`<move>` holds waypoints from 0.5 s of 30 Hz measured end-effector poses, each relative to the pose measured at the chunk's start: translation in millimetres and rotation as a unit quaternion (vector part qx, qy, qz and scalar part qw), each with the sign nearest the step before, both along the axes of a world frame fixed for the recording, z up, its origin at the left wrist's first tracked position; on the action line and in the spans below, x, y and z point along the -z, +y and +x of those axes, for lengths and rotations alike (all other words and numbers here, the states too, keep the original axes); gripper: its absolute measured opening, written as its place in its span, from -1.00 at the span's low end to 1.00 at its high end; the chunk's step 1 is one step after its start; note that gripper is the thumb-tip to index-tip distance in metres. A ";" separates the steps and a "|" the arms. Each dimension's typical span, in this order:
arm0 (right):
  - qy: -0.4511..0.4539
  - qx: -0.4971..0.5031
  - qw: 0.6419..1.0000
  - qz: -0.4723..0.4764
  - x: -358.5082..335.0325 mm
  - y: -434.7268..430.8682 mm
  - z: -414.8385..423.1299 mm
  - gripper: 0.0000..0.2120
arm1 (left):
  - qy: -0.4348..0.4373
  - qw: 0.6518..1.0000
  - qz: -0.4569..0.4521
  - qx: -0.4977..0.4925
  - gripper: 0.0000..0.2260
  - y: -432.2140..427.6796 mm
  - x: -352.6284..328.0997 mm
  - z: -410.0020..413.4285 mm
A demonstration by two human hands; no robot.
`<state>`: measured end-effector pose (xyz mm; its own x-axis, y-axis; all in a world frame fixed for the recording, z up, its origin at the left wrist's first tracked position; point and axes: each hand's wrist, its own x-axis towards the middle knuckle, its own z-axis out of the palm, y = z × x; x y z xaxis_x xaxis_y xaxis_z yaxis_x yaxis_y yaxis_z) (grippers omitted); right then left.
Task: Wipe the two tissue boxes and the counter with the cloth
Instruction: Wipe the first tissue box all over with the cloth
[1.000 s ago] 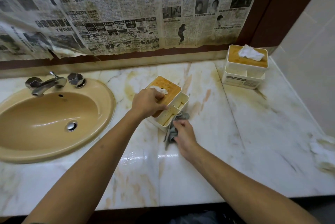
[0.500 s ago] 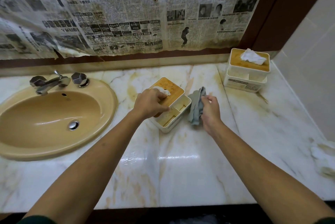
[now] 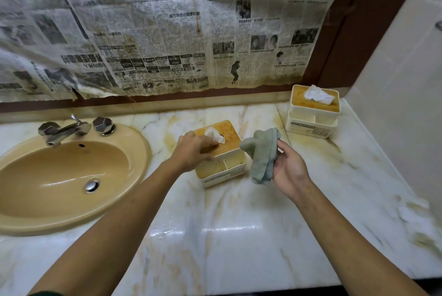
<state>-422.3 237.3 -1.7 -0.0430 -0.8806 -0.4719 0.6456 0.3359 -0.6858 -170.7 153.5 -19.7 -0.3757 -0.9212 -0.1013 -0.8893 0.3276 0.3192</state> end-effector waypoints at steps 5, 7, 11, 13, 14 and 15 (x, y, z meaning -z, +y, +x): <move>-0.016 -0.040 0.999 -0.033 -18.7 -3.7 -0.4 -0.67 | -0.013 1.000 -0.020 0.014 -0.64 10.8 -3.4 -2.1; -0.033 -0.054 0.997 -0.043 -23.6 -4.4 -0.7 -0.65 | 0.026 0.998 -0.056 -0.029 -0.75 16.4 -10.3 -5.8; -0.065 -0.086 0.991 -0.075 -35.3 -7.8 6.4 -0.61 | 0.257 0.962 0.011 -0.089 -0.69 32.3 -33.5 -21.1; -0.076 -0.106 0.987 -0.092 -43.6 -11.3 12.1 -0.58 | 0.386 0.910 0.132 -0.072 -0.71 40.9 -46.8 -27.8; -0.077 -0.118 0.985 -0.100 -47.9 -13.4 14.3 -0.56 | 0.420 0.888 0.177 -0.058 -0.71 43.4 -52.3 -30.0; -0.075 -0.131 0.983 -0.107 -52.7 -15.3 16.5 -0.53 | 0.436 0.877 0.196 -0.047 -0.70 43.5 -55.9 -30.5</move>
<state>-405.8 221.9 51.0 0.2542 -0.9319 -0.2588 0.6561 0.3628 -0.6617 -201.2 197.0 36.1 -0.3924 -0.9108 -0.1287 -0.2681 -0.0206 0.9632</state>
